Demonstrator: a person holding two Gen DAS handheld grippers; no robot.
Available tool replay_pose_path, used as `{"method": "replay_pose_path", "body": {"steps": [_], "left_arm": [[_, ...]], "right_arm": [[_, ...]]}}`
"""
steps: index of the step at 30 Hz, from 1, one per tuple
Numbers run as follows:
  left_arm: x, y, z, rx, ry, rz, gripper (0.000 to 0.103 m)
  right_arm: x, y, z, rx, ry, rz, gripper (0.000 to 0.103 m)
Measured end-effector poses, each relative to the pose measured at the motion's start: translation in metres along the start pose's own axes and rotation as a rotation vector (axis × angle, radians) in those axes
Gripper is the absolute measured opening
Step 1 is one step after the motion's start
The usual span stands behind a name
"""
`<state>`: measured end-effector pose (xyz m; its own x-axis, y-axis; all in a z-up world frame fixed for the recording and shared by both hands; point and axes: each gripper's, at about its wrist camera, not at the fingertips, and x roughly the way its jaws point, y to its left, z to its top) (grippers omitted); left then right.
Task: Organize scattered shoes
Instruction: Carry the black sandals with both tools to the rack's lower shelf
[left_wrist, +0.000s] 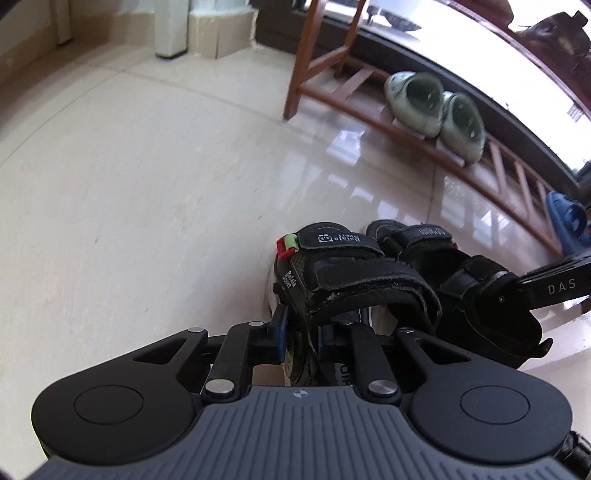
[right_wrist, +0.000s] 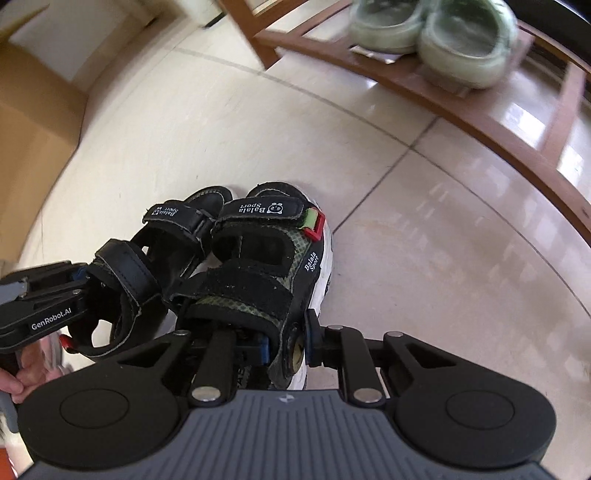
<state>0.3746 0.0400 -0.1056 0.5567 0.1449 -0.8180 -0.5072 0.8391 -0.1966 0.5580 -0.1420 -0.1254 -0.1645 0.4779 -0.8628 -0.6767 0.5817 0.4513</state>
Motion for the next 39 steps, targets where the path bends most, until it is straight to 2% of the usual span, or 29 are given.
{"method": "replay_pose_path", "body": {"steps": [6, 15, 23, 28, 39], "left_arm": [[-0.001, -0.032, 0.026, 0.071, -0.019, -0.053, 0.016], [0.02, -0.127, 0.07, 0.287, -0.053, -0.138, 0.017], [0.051, -0.201, 0.092, 0.4, -0.095, -0.197, 0.017], [0.077, -0.225, 0.103, 0.381, -0.103, -0.209, 0.017], [0.13, -0.241, 0.117, 0.297, -0.115, -0.192, 0.016]], "right_arm": [[-0.034, -0.015, -0.01, 0.078, -0.089, 0.001, 0.019], [-0.083, -0.069, -0.029, 0.238, -0.208, -0.03, 0.019], [-0.116, -0.112, -0.052, 0.356, -0.367, -0.119, 0.02], [-0.118, -0.143, -0.056, 0.461, -0.44, -0.162, 0.02], [-0.106, -0.191, -0.032, 0.525, -0.591, -0.226, 0.021]]}}
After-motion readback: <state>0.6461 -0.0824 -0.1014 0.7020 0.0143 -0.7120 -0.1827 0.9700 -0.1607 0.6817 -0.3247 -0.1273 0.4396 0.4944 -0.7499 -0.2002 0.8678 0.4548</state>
